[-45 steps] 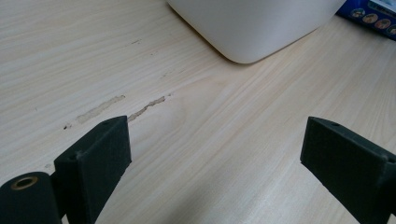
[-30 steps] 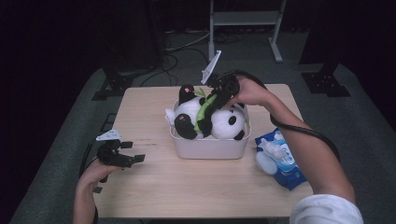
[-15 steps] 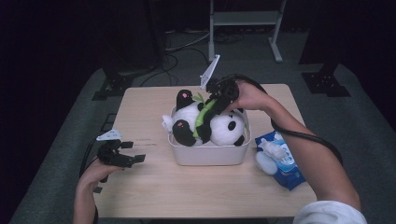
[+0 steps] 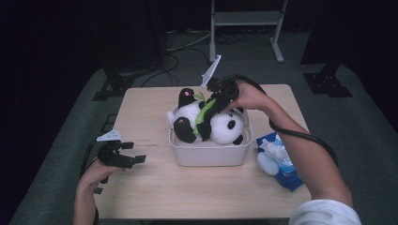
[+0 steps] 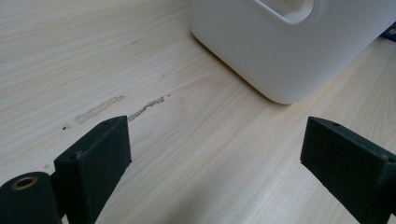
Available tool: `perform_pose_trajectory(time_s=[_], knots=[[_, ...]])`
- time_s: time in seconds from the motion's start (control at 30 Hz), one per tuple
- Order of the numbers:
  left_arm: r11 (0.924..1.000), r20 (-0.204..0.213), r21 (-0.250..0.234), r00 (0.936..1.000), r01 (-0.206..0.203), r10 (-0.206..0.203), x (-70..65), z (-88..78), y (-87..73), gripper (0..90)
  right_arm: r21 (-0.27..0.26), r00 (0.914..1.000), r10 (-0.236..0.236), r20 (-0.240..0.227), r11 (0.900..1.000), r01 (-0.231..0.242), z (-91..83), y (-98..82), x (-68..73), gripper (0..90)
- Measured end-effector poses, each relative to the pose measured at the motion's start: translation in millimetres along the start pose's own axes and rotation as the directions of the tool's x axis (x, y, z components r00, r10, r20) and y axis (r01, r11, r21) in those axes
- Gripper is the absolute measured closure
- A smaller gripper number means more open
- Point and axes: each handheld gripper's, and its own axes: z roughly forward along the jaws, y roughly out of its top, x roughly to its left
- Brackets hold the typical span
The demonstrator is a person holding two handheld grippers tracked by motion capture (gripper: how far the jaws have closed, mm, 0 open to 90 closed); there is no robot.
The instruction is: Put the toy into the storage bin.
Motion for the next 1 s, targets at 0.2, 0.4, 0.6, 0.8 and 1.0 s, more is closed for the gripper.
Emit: perform_pose_trajectory(time_s=[0.2, 0.4, 0.6, 0.8, 1.0], knots=[[1.0, 0.003, 0.008, 1.0, -0.003, 0.003, 1.1, 0.7, -0.8, 7.4, 0.008, 0.9997, 0.018, -0.016, 1.0, -0.018, 11.8, -7.2, -3.2, 51.8], [1.0, 0.002, 0.004, 1.0, -0.002, 0.002, 0.8, 0.6, -0.6, 7.4, -0.01, 0.9993, 0.028, -0.027, 1.0, -0.028, 22.3, -15.0, -3.6, 51.6], [0.9999, 0.003, 0.01, 1.0, -0.004, 0.004, 1.6, 1.7, -1.4, 7.4, -0.006, 0.9979, 0.044, -0.048, 0.999, -0.044, 34.2, -23.3, -3.2, 51.2], [1.0, 0.001, 0.009, 1.0, -0.001, 0.001, 1.6, 1.4, -1.5, 7.4, 0.0, 0.9971, 0.05, -0.058, 0.999, -0.05, 43.3, -27.8, -3.3, 50.0], [1.0, 0.001, 0.005, 1.0, 0.003, -0.003, 2.0, 0.5, -2.0, 7.4, 0.009, 0.9962, 0.06, -0.064, 0.998, -0.06, 52.6, -30.8, -3.8, 48.3]])
